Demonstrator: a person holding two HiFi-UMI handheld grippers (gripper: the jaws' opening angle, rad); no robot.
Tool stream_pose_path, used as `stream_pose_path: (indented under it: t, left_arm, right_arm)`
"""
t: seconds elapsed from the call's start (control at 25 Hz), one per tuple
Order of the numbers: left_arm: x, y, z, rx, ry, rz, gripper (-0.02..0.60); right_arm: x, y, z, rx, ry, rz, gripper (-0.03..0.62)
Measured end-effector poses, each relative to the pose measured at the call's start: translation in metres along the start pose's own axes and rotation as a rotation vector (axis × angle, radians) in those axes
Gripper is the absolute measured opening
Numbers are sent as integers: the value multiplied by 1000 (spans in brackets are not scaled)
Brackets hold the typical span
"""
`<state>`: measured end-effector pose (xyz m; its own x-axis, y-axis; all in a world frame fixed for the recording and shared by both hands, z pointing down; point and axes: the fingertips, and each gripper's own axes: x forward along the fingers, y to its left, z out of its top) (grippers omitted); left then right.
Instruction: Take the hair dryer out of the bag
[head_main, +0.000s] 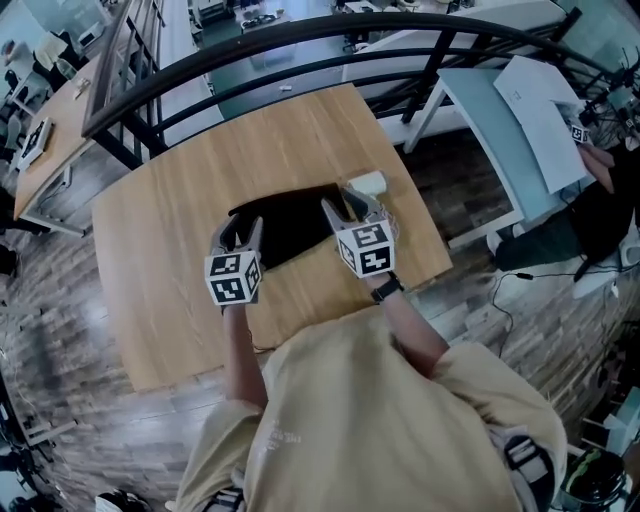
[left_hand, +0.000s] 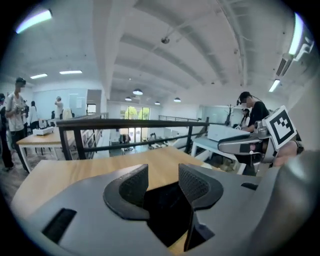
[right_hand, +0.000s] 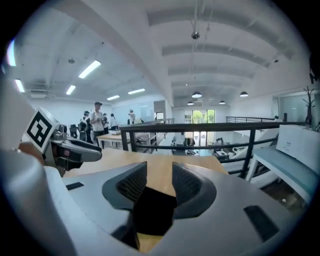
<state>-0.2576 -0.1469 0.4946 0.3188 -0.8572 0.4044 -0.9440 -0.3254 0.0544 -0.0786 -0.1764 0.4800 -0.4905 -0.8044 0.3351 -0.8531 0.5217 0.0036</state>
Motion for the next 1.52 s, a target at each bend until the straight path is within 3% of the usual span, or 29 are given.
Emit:
stream_pose_path:
  t: [0.32, 0.6, 1.12, 1.52]
  left_arm:
    - [-55, 1, 66, 45, -218, 145, 81]
    - [-77, 1, 101, 52, -331, 207, 14]
    - [-83, -15, 113, -31, -407, 152, 11]
    - [-68, -36, 103, 9, -399, 109, 11]
  right_arm:
    - [-11, 49, 82, -68, -209, 51, 47]
    - [-27, 48, 106, -131, -268, 17, 14]
    - [-47, 50, 107, -156, -248, -3, 14]
    - [-56, 34, 90, -147, -233, -27, 14]
